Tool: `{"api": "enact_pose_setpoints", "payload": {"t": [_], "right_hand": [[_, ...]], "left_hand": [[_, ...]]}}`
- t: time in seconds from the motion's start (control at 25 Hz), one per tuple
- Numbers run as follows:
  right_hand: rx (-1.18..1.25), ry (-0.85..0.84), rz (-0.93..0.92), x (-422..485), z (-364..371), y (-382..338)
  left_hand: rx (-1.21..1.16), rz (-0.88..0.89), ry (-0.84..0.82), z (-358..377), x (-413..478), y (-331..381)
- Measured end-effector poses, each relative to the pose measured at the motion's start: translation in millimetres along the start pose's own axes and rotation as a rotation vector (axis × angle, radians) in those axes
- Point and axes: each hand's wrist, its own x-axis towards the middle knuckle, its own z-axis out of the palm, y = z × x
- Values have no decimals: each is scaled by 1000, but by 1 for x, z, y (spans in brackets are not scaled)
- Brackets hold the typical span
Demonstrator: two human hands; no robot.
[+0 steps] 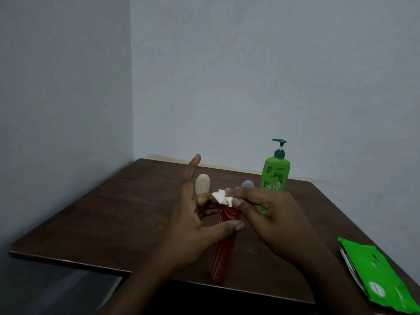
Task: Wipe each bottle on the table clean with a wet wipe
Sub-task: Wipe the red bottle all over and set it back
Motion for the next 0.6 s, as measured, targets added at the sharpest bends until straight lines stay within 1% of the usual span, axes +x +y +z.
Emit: {"api": "enact_pose_setpoints", "payload": {"t": [0.08, 0.2, 0.28, 0.4, 0.52, 0.6], "right_hand": [[32, 4, 49, -2, 2, -2], [-25, -29, 13, -18, -1, -15], [-43, -25, 54, -6, 1, -15], [20, -35, 204, 12, 9, -16], [-80, -7, 193, -3, 6, -28], [-93, 3, 233, -4, 5, -31]], "left_hand": [[-3, 0, 6, -3, 2, 1], [-13, 5, 23, -6, 0, 1], [-23, 6, 2, -4, -1, 1], [-42, 5, -10, -1, 2, 0], [-77, -21, 26, -3, 5, -2], [-56, -9, 17, -1, 6, -5]]}}
